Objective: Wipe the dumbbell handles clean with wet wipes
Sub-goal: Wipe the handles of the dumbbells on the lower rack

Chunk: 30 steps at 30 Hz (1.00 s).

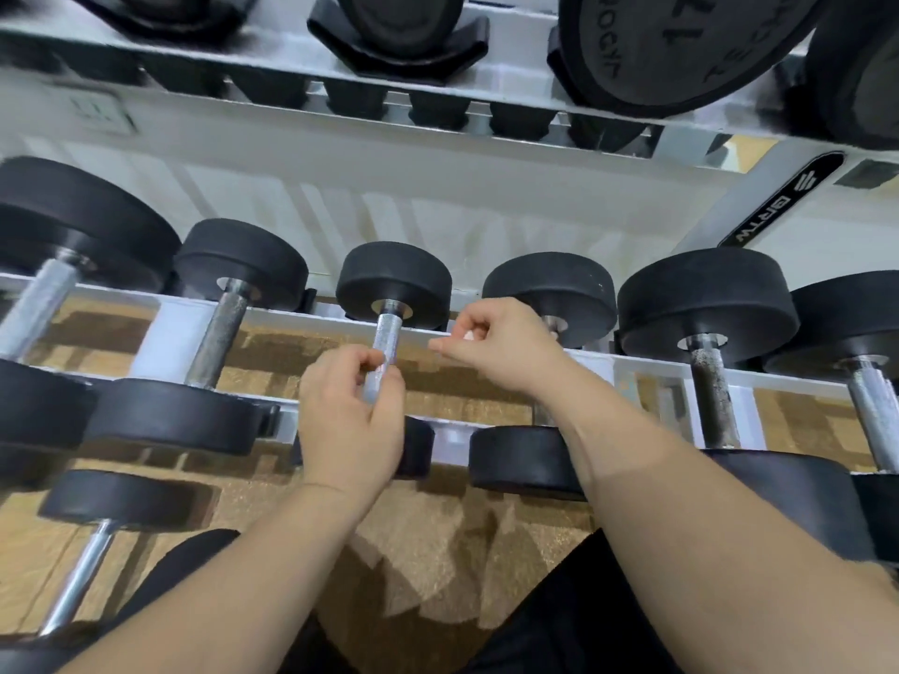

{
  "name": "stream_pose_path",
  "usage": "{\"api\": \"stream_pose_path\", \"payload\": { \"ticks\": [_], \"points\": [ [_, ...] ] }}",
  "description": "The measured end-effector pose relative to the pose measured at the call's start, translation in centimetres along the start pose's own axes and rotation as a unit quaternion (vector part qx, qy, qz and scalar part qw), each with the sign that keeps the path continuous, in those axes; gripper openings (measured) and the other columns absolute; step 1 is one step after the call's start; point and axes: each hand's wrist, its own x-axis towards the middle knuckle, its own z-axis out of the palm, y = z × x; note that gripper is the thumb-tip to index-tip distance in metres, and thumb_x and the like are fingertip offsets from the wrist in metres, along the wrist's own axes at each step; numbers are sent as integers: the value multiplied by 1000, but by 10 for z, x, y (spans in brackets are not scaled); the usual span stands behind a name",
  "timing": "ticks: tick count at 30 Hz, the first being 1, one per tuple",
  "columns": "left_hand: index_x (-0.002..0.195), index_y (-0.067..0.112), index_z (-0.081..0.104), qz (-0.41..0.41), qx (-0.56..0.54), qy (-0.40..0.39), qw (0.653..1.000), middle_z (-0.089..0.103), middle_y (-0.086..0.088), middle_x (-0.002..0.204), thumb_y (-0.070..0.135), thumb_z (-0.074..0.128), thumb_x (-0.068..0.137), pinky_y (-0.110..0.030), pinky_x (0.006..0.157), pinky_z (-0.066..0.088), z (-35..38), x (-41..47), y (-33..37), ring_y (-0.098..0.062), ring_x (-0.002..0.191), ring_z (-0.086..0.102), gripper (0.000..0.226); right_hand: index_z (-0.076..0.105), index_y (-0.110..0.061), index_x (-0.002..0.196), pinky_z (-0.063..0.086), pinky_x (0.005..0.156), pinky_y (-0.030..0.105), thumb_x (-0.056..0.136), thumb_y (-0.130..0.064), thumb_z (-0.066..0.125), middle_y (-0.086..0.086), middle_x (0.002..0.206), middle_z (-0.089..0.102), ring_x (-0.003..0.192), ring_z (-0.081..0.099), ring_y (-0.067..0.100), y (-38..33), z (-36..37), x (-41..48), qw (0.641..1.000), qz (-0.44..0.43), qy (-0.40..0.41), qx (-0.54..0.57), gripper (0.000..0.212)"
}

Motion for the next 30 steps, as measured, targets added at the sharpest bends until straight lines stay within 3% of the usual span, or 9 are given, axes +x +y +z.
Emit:
{"api": "stream_pose_path", "payload": {
  "ticks": [3,6,11,14,16,21,24,27,30],
  "points": [
    [94,19,64,-92,120,-31,988,63,-3,96,44,49,86,-43,87,44,-10,19,-36,-30,98,55,30,55,-24,67,33,53,16,79,-29,78,-11,62,47,57,43,6,-11,26,7,1000,-2,-9,19,27],
    [95,24,63,-200,94,-82,972,64,-3,103,64,42,81,-45,93,45,-6,23,-54,-30,106,56,47,51,-26,78,41,60,28,84,-20,68,-8,69,52,62,46,11,-19,50,20,998,-10,-56,-2,19],
    [99,25,60,-181,74,-119,973,61,1,106,63,44,82,-43,94,44,-5,27,-60,-25,106,53,44,57,-33,99,38,60,22,89,-21,67,-12,83,53,72,53,7,-21,80,46,999,-29,-13,-44,18],
    [95,29,60,-189,47,-124,973,62,6,103,69,35,73,-44,92,46,-5,28,-65,-22,102,56,52,74,-25,110,47,78,23,92,-25,67,-7,97,59,85,58,10,-17,91,52,997,-35,33,-55,19],
    [95,29,60,-189,35,-123,974,63,7,102,68,36,74,-45,92,47,-5,27,-66,-22,101,56,50,78,-19,106,47,86,25,91,-27,70,-3,100,59,91,59,13,-13,98,48,997,-44,27,-48,18],
    [98,28,62,-175,23,-123,977,63,8,105,65,35,75,-44,94,46,-5,27,-66,-21,104,56,52,80,-15,96,50,87,31,88,-17,71,-3,93,63,91,62,17,-16,106,33,992,-86,-19,-87,12],
    [101,29,61,-179,9,-130,975,62,8,108,66,36,76,-45,94,46,-8,25,-66,-21,105,55,51,78,-18,100,50,87,33,91,-17,66,2,103,67,96,63,23,-20,104,35,981,-112,-77,-139,15],
    [101,30,59,-181,10,-137,974,60,9,108,56,44,85,-45,95,45,-7,25,-69,-20,106,55,34,75,-21,109,49,88,33,96,-24,61,4,111,64,100,62,26,-22,96,59,973,-119,-56,-190,19],
    [97,30,59,-190,-4,-136,972,60,10,104,58,40,82,-46,95,46,-9,27,-68,-18,102,55,36,74,-20,112,45,84,27,96,-25,62,1,110,66,98,62,22,-20,90,71,975,-107,-30,-191,20]
  ]
}}
